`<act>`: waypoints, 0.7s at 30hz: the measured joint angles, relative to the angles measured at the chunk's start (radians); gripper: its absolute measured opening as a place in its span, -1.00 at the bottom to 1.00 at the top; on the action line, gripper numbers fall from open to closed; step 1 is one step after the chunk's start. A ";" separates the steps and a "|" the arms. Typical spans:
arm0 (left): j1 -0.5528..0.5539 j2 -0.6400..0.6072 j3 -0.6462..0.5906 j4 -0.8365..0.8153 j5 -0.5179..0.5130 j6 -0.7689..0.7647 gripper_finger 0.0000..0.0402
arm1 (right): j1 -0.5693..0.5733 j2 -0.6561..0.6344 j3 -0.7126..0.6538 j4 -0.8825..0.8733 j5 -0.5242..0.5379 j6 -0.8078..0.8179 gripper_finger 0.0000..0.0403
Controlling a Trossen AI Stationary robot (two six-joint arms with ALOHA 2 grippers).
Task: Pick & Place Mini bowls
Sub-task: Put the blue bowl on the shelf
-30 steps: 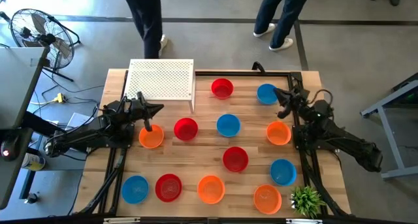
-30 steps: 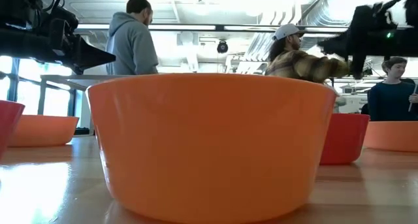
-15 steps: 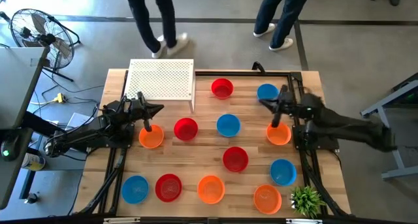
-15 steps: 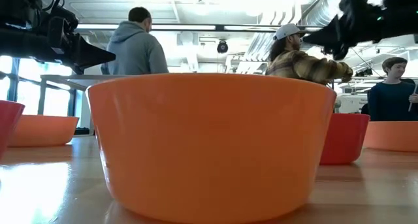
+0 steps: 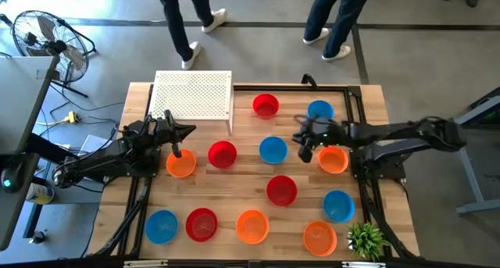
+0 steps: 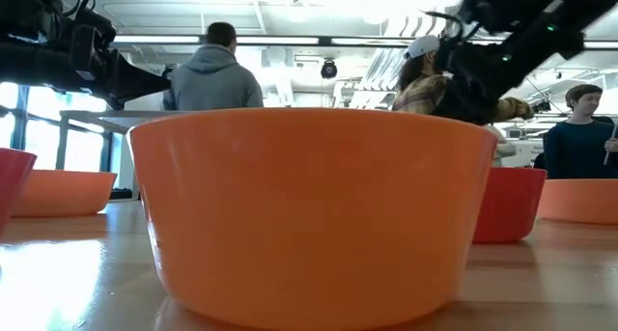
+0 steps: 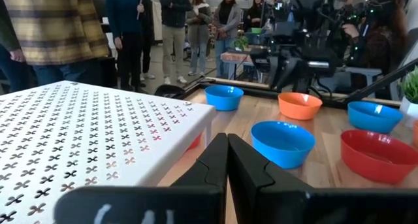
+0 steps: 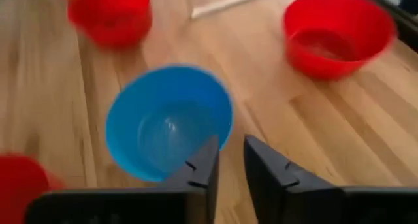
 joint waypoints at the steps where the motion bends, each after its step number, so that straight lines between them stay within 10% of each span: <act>1: 0.000 0.000 0.000 -0.001 0.000 0.005 -1.00 | 0.014 0.032 0.032 -0.031 0.004 -0.035 -0.61; 11: 0.000 0.000 0.000 -0.007 -0.004 0.059 -1.00 | 0.163 0.283 0.275 -0.318 0.003 -0.310 -0.36; 21: 0.000 0.000 0.000 -0.003 -0.005 0.044 -1.00 | -0.003 0.323 0.257 -0.316 0.022 0.181 -0.36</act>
